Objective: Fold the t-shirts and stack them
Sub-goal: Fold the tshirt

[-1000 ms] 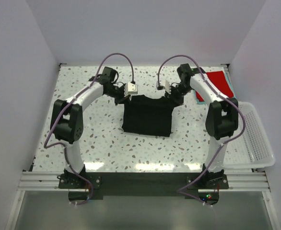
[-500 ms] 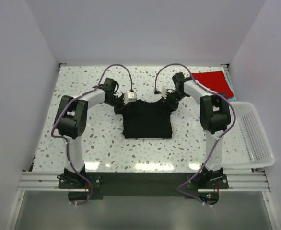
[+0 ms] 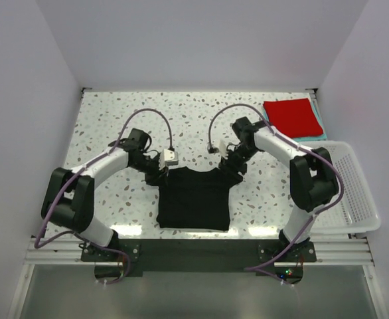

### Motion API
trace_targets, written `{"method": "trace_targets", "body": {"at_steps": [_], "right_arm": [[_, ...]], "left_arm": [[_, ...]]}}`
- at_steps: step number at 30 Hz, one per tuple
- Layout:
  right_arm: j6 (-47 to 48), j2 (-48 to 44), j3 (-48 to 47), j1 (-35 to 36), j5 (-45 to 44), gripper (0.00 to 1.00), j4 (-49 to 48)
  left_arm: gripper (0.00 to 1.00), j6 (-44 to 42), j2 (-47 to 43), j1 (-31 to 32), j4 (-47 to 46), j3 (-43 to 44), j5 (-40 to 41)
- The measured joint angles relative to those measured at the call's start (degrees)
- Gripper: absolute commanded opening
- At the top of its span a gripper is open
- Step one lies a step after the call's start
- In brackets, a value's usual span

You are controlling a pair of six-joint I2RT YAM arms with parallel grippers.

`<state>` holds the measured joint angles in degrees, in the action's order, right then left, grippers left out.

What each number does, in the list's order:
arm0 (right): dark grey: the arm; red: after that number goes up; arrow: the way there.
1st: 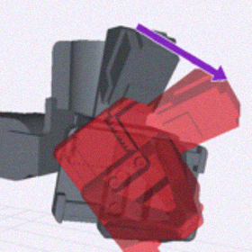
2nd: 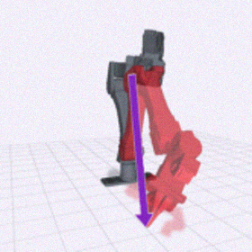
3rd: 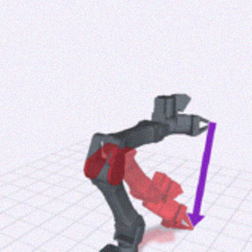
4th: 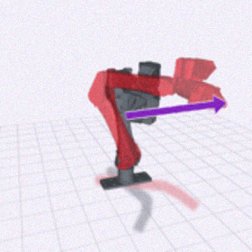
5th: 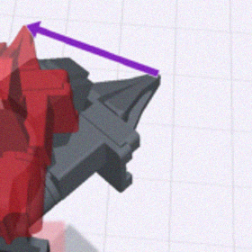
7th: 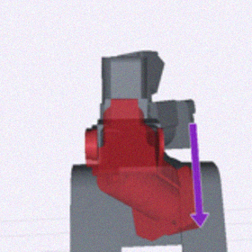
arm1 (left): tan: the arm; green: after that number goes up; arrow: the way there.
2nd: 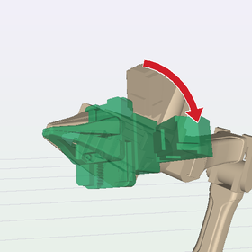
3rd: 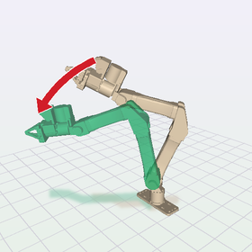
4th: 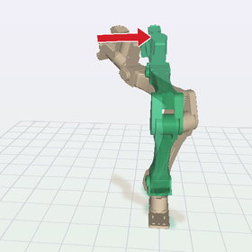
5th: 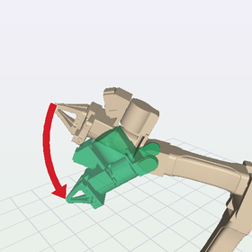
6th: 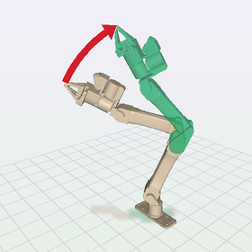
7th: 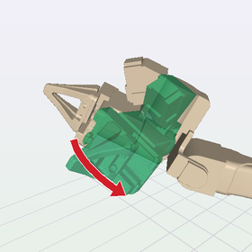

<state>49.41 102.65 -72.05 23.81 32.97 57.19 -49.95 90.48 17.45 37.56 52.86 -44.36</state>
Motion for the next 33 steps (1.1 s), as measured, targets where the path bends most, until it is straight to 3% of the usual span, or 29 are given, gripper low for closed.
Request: {"method": "trace_targets", "body": {"at_steps": [4,6,8,14,24,29,33], "right_arm": [[-5.73,1.64,-9.42,-1.97,5.27,0.45,3.89],[-10.62,3.89,-14.4,-2.56,8.13,0.32,2.97],[-15.89,6.49,-17.49,-2.78,10.23,0.28,0.63],[-30.73,16.9,-21.31,-0.94,12.79,0.26,-6.25],[-38.91,26.45,-22.01,2.32,12.66,0.25,-12.17],[-39.78,27.36,-22.77,2.29,13.14,0.25,-12.15],[-39.78,27.47,-22.86,2.27,13.11,0.24,-12.15]], "left_arm": [[0.42,-0.63,-4.02,2.03,-0.31,0.63,0.22],[0.43,-0.57,-4.2,4.44,-1.16,1.75,0.81],[0.44,-0.33,-3.96,7.63,-3.17,2.62,1.88],[0.47,1.25,1.99,13.88,-8.2,6.21,3.89],[0.47,2.49,12.72,16.09,-10.16,10.71,5.01],[0.34,2.71,14.01,16.92,-10.03,10.8,4.48],[0.12,2.54,14.67,17.49,-9.11,11.45,3.98]]}}
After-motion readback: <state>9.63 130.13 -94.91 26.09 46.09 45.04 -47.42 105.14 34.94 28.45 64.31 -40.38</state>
